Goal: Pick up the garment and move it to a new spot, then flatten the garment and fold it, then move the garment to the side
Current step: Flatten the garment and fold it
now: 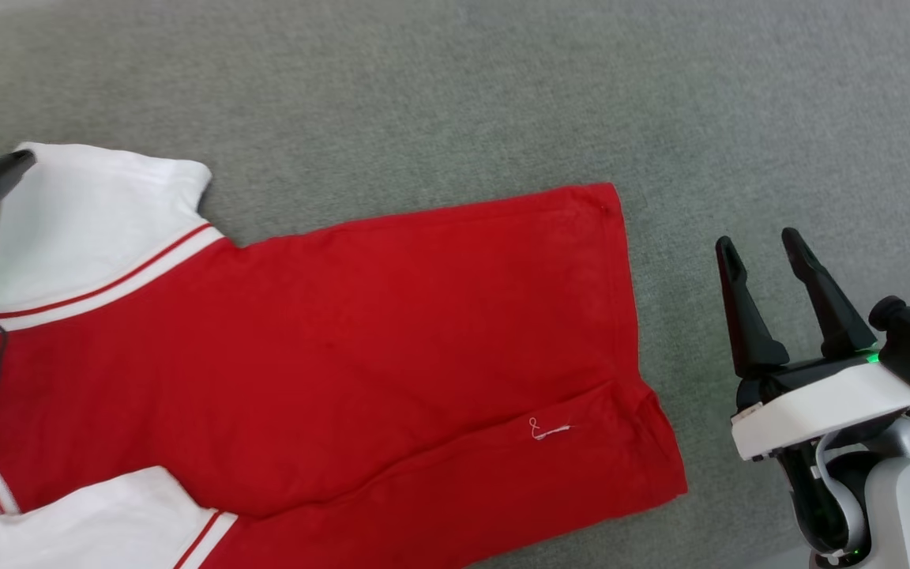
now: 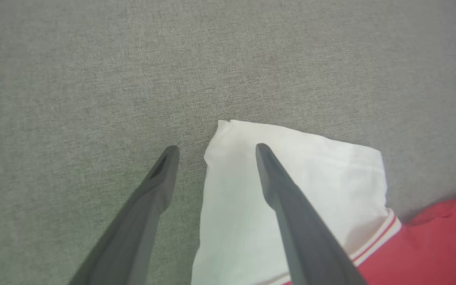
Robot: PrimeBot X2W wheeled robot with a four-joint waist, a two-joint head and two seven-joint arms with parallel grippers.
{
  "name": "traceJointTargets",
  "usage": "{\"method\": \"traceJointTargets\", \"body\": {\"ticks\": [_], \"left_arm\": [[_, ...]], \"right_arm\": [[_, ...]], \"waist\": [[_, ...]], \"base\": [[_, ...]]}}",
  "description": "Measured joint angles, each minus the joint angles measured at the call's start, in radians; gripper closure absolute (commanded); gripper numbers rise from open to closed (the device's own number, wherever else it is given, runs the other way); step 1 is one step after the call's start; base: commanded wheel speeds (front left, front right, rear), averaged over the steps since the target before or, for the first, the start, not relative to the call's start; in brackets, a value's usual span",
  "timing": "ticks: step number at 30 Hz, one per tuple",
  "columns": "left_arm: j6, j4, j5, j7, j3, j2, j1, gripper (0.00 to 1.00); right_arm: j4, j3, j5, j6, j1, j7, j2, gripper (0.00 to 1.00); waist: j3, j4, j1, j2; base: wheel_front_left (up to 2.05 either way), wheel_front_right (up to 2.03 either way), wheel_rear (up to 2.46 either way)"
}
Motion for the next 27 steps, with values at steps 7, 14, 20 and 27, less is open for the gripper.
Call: {"method": "traceJointTargets", "body": {"ticks": [7,14,20,27], "left_arm": [[0.05,0.015,0.0,0.16,-0.014,0.066,-0.063,0.0],[0.109,-0.004,-0.03,0.263,-0.01,0.089,-0.084,1.0],[0.113,-0.013,-0.031,0.237,-0.012,0.061,-0.082,1.0],[0.074,-0.002,0.007,0.145,-0.035,-0.005,-0.105,1.0]], "right_arm": [[0.023,0.026,0.042,0.0,-0.017,-0.035,0.002,0.0],[0.047,0.022,0.058,0.0,-0.041,-0.045,0.002,0.0],[0.055,0.026,0.088,0.0,-0.098,0.026,0.002,0.0],[0.135,0.053,0.191,0.0,-0.24,0.371,-0.05,0.0]], "waist": [[0.088,-0.052,0.0,0.0],[0.133,-0.083,-0.0003,0.0],[0.129,-0.068,-0.0003,0.0],[0.114,-0.013,-0.0001,0.0]], "base": [[0.0,0.0,0.0],[0.0,0.0,0.0],[0.0,0.0,0.0],[0.0,0.0,0.0]]}}
